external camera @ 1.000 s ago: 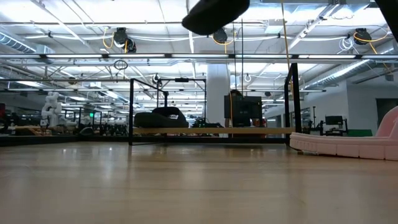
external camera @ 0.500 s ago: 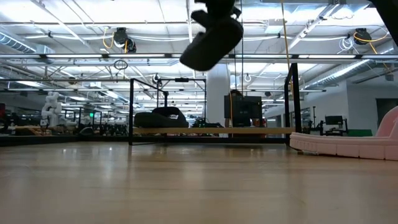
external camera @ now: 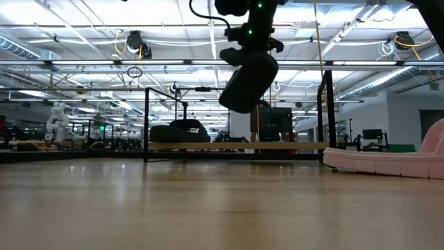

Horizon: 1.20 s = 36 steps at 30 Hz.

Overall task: Pick and place slides into the shelf
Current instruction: Put the black slipper on the shelf

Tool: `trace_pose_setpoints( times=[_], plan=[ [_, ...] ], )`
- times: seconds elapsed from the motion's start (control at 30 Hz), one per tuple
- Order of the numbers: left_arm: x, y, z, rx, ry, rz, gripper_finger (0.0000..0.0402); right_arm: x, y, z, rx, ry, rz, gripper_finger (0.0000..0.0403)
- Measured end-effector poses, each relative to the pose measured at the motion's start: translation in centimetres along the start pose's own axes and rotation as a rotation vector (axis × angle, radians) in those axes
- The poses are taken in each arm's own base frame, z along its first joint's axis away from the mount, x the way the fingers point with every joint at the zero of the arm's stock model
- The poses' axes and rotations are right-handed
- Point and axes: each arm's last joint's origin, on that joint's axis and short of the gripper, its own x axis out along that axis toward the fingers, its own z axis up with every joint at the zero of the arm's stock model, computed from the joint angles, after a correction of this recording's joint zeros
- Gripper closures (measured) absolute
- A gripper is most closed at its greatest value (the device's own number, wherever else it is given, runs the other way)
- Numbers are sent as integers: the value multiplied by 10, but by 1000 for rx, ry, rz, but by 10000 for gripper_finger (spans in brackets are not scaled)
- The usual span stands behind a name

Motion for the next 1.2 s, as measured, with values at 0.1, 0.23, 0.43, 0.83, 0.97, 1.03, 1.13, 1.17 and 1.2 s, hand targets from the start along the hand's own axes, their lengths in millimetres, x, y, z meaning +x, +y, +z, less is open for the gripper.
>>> trace_pose_setpoints(
  times=[0.1, 0.23, 0.43, 0.83, 0.97, 1.03, 1.13, 1.17, 1.2],
  plan=[
    [0, 0, 0, 4, 0, 0, 254, 4, 1, -3, 17, 12, -6, 403],
    [0, 0, 0, 4, 0, 0, 254, 8, 2, -7, 39, 20, -11, 403],
    [0, 0, 0, 4, 0, 1, 254, 21, 13, -17, 73, 51, 3, 403],
    [0, 0, 0, 5, 2, 0, 254, 46, 36, -24, 197, 65, 27, 403],
    [0, 0, 0, 13, 2, 0, 254, 46, 33, -26, 215, 86, 5, 403],
    [0, 0, 0, 19, 2, 0, 254, 47, 32, -26, 230, 88, 3, 403],
    [0, 0, 0, 19, 2, 0, 254, 49, 30, -25, 252, 91, 2, 403],
    [0, 0, 0, 19, 2, 0, 254, 49, 30, -25, 262, 90, 2, 403],
    [0, 0, 0, 19, 2, 0, 254, 49, 30, -25, 272, 91, 3, 403]
  ],
)
